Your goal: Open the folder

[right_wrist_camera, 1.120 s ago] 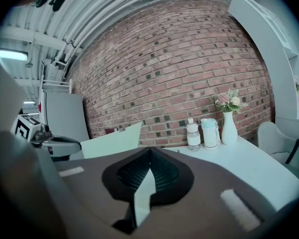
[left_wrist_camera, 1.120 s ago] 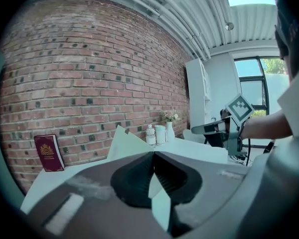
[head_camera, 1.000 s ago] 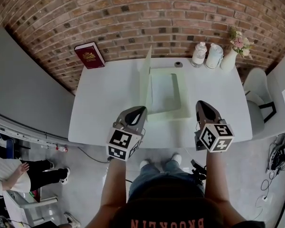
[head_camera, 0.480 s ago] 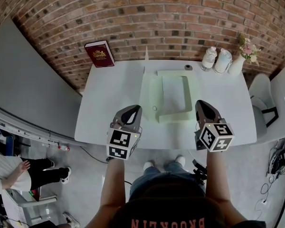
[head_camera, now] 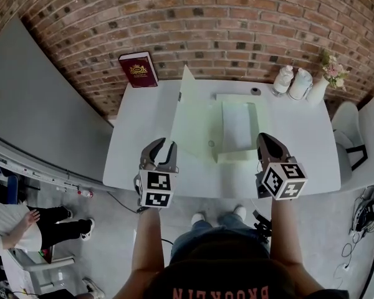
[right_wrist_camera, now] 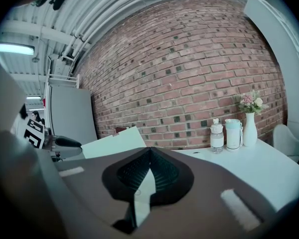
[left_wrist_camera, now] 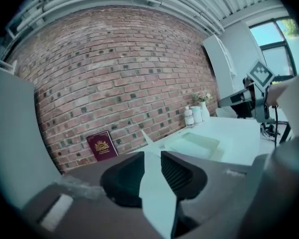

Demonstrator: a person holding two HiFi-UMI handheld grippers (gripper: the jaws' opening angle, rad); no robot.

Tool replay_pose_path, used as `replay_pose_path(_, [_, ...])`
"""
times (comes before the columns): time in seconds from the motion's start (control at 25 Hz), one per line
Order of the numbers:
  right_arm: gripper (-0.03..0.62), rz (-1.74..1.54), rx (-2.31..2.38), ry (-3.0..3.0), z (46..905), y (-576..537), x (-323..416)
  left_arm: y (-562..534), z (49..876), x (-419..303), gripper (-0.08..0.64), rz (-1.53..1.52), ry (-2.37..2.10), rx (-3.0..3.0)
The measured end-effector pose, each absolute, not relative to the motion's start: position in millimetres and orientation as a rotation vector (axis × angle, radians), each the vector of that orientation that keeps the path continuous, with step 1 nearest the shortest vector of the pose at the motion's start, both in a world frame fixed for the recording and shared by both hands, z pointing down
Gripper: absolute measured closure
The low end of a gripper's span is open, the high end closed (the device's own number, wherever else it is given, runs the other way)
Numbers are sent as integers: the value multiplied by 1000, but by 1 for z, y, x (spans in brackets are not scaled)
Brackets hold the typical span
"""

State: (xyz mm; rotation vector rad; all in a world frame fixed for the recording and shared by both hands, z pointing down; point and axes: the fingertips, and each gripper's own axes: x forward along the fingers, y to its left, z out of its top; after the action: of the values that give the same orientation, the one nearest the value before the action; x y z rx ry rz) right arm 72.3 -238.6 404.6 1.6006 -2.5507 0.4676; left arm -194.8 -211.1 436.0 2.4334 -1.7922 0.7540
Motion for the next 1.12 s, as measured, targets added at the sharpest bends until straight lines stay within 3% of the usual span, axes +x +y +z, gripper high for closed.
replay_pose_path(0.52, [594, 515, 1624, -2493, 426, -243, 43, -229, 493, -261, 462, 1154, -1791, 2322])
replay_pose_path(1.12, [594, 577, 1647, -2361, 465, -238, 33, -245, 576, -305, 462, 1246, -1606, 2203])
